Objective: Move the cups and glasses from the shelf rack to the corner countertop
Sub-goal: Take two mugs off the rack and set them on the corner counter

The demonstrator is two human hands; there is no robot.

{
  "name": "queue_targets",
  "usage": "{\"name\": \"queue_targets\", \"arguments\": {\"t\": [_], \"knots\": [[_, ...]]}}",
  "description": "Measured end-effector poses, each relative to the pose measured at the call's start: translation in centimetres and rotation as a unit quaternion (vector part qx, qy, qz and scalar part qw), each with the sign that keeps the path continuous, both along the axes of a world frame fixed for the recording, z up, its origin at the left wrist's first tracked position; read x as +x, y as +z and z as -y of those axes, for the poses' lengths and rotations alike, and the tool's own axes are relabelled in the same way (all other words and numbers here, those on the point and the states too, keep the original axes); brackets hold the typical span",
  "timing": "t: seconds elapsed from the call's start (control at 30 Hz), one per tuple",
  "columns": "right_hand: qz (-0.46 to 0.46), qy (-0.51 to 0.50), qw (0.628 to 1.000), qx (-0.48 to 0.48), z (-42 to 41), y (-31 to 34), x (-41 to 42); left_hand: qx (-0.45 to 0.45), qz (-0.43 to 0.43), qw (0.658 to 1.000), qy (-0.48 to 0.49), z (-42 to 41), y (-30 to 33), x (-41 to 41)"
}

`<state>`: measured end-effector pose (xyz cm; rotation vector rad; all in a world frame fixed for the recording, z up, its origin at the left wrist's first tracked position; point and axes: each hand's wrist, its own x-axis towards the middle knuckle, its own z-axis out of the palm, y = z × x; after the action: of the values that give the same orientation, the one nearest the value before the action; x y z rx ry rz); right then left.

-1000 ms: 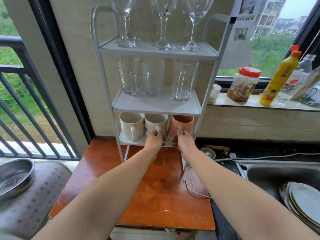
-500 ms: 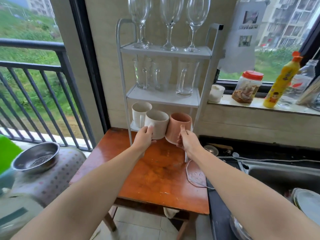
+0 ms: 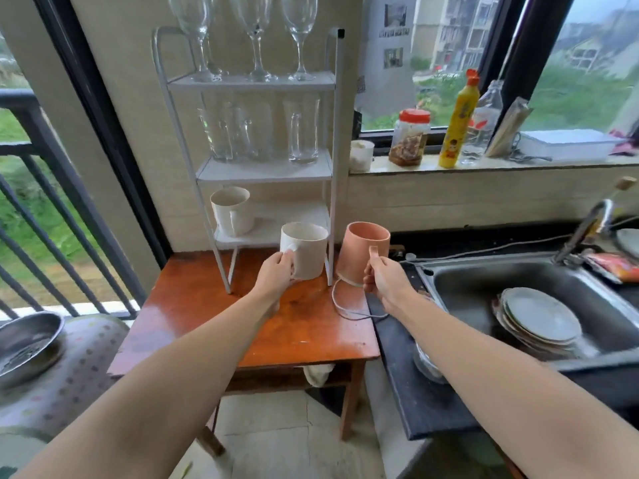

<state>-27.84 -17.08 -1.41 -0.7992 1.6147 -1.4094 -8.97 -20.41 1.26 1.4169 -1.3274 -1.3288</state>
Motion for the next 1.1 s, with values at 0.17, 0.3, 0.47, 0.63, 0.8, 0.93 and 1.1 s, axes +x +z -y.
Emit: {"name": "queue_targets", "arguments": {"t": [0.17, 0.3, 0.47, 0.63, 0.8, 0.93, 1.1], "knots": [[0.026, -0.122, 0.992, 0.007, -8.2, -1.3, -1.8, 0.013, -0.001, 0.997, -0.073, -4.7, -0.8, -2.0], [0.034, -0.208, 0.976, 0.055, -15.9, -3.4, -4.1, 0.055, -0.039, 0.989, -0.130, -8.9, -2.5, -4.3], [0.051, -0.317, 0.942, 0.099, -27.8, -5.2, -6.6, 0.099, -0.030, 0.965, -0.242, -16.1, -4.1, -9.5], [0.081, -0.433, 0.893, 0.094, -39.9, -5.9, -8.0, 0.139, -0.016, 0.925, -0.352, -24.6, -5.2, -15.1], [0.076, -0.534, 0.835, 0.106, -53.0, -7.0, -10.0, 0.157, 0.014, 0.868, -0.471, -36.0, -6.0, -21.2], [0.061, -0.582, 0.801, 0.129, -63.6, -7.7, -11.7, 0.164, 0.017, 0.828, -0.535, -45.8, -7.2, -26.0], [0.058, -0.618, 0.767, 0.165, -77.6, -8.0, -14.6, 0.202, 0.023, 0.795, -0.572, -59.6, -8.0, -31.8]]}}
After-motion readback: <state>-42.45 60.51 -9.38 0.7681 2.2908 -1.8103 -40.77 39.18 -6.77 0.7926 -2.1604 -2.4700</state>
